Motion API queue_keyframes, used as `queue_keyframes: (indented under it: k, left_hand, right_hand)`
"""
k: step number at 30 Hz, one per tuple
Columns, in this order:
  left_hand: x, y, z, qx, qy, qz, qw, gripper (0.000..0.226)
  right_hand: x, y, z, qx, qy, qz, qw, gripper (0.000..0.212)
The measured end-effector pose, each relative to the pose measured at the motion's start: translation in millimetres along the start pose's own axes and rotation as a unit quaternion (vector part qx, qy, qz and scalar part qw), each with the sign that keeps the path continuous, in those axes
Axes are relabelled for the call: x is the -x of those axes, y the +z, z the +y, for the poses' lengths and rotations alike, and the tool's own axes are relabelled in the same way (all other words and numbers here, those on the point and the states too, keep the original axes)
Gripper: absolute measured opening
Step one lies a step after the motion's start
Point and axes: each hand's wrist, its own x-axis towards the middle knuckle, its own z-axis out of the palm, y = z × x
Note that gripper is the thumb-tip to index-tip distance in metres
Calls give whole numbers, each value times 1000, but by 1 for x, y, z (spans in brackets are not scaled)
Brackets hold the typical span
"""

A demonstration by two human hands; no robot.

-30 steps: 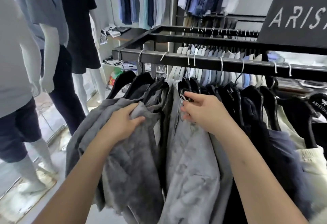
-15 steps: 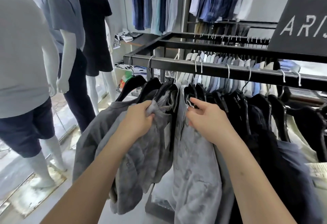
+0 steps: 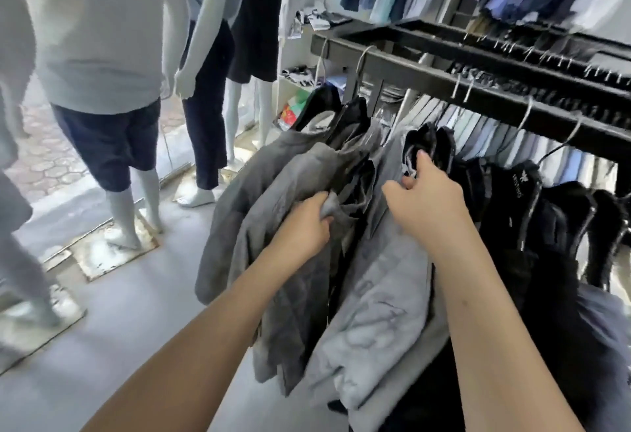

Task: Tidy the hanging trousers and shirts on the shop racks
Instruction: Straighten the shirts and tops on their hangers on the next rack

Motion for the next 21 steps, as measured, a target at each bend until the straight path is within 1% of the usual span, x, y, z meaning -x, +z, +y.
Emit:
queue_keyframes:
  k: [3, 5, 7, 8, 10, 13, 15, 16, 17, 18, 19, 21]
  left_hand:
    - [29, 0, -12, 16, -7, 5, 1000, 17]
    - [59, -4, -20, 13, -16, 20, 1000, 14]
    - [93, -10, -28, 6, -35, 42, 998, 27]
    - [110, -14, -30, -2, -48, 55, 997, 35]
    - [141, -28, -32, -12, -65, 76, 995, 42]
    - [185, -63, -36, -35, -97, 112, 988, 44]
    - [215, -87, -39, -72, -103, 126, 984, 43]
    - [230, -99, -38, -90, -103, 121, 983, 41]
    - [244, -111, -37, -103, -103, 113, 983, 40]
    - [257, -122, -34, -115, -100, 107, 983, 40]
    - [269, -134, -32, -126, -101, 101, 982, 41]
    - [292, -158, -29, -151, -105, 95, 978, 46]
  right_hand:
    - [-1, -2, 9, 20, -25, -3, 999, 64]
    - [0, -6, 16, 19, -37, -4, 999, 57]
    - [1, -3, 22, 29, -45, 8, 999, 52]
    - [3, 0, 24, 36, -49, 20, 998, 52]
    - [9, 7, 26, 47, -74, 43, 995, 61]
    - [22, 18, 20, 102, -141, 40, 984, 66]
    - [34, 27, 12, 102, -221, 45, 969, 60]
    - [42, 32, 7, 83, -254, 36, 963, 54]
    - [50, 38, 2, 58, -281, 5, 958, 48]
    - [60, 44, -3, 31, -310, -46, 949, 45]
    - [70, 51, -7, 17, -342, -116, 932, 46]
    - [92, 65, -19, 27, -401, -259, 878, 53]
